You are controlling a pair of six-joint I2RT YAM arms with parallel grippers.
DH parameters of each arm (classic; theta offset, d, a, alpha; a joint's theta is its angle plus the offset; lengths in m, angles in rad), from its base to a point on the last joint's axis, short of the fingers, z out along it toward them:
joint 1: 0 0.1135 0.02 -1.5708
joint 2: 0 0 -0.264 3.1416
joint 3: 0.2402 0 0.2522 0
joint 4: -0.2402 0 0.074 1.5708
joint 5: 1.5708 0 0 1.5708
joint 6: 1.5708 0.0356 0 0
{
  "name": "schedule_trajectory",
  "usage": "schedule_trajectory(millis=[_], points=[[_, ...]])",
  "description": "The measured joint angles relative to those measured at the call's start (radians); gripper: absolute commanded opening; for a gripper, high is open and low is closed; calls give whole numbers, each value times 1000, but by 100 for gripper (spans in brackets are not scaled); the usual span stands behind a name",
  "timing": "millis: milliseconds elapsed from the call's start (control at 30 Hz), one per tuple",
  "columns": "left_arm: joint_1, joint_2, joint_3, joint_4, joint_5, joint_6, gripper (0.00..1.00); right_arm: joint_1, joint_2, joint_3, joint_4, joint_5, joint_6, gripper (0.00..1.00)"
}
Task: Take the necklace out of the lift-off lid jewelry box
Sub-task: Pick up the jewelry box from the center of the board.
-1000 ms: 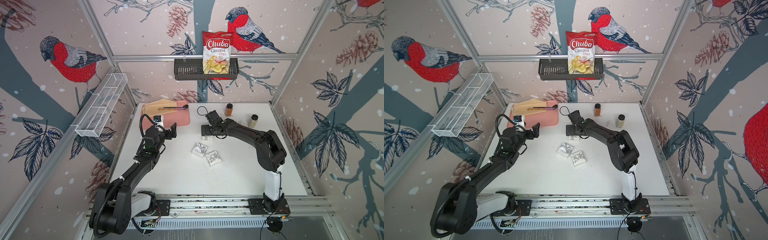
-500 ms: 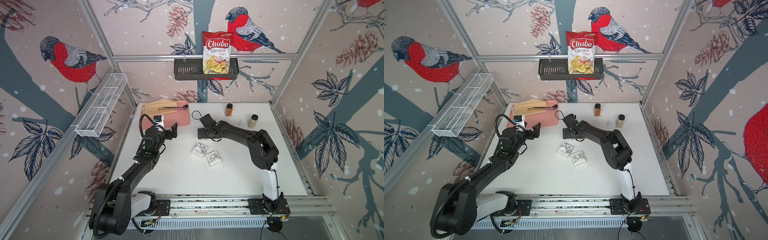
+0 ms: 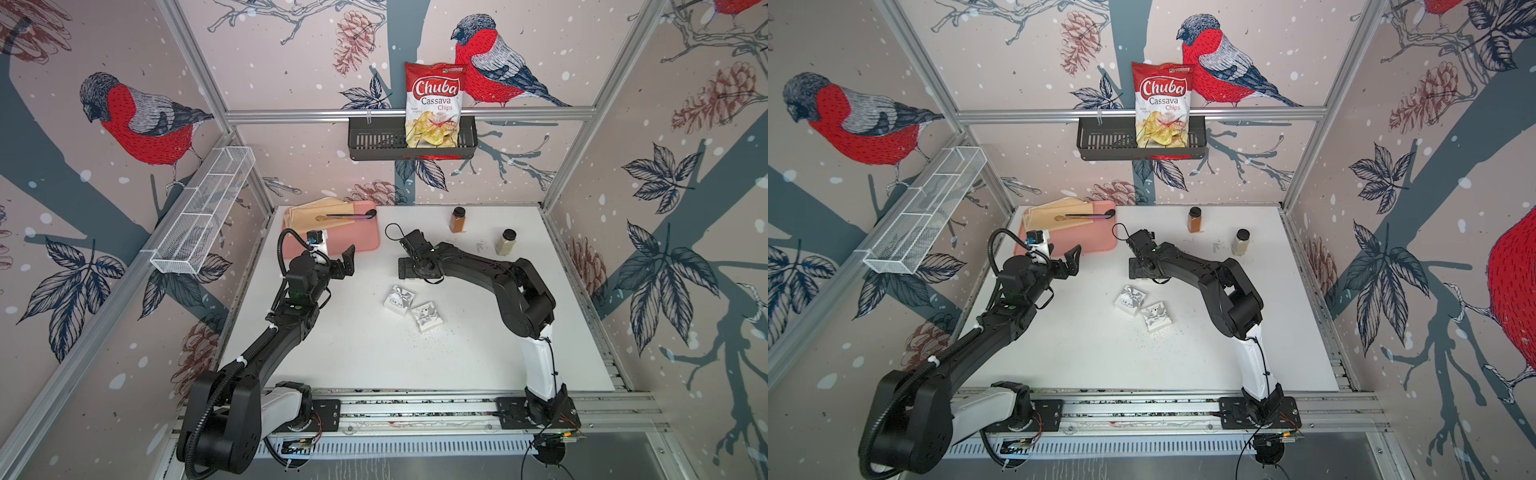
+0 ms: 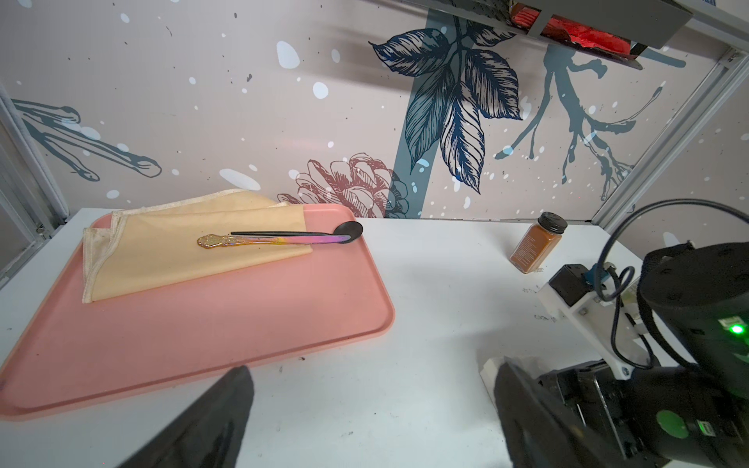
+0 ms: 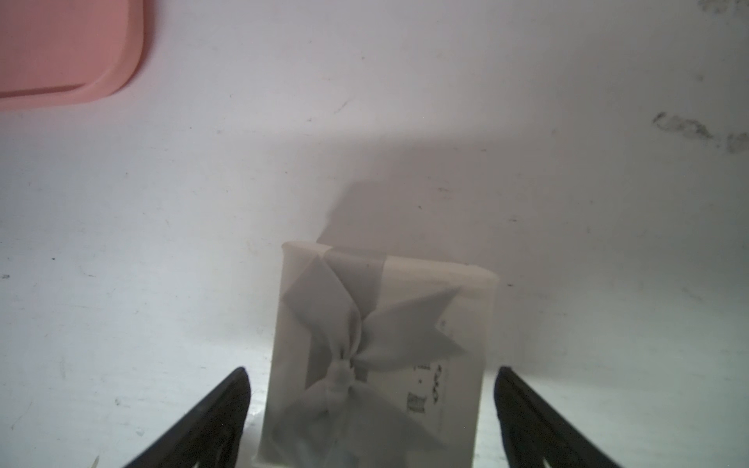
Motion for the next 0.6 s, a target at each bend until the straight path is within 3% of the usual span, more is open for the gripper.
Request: schedule_trajectory(millis=[600], points=[[0,-28,-23,9,33,0,97,-13,8,-9,17,-6,-6,80]])
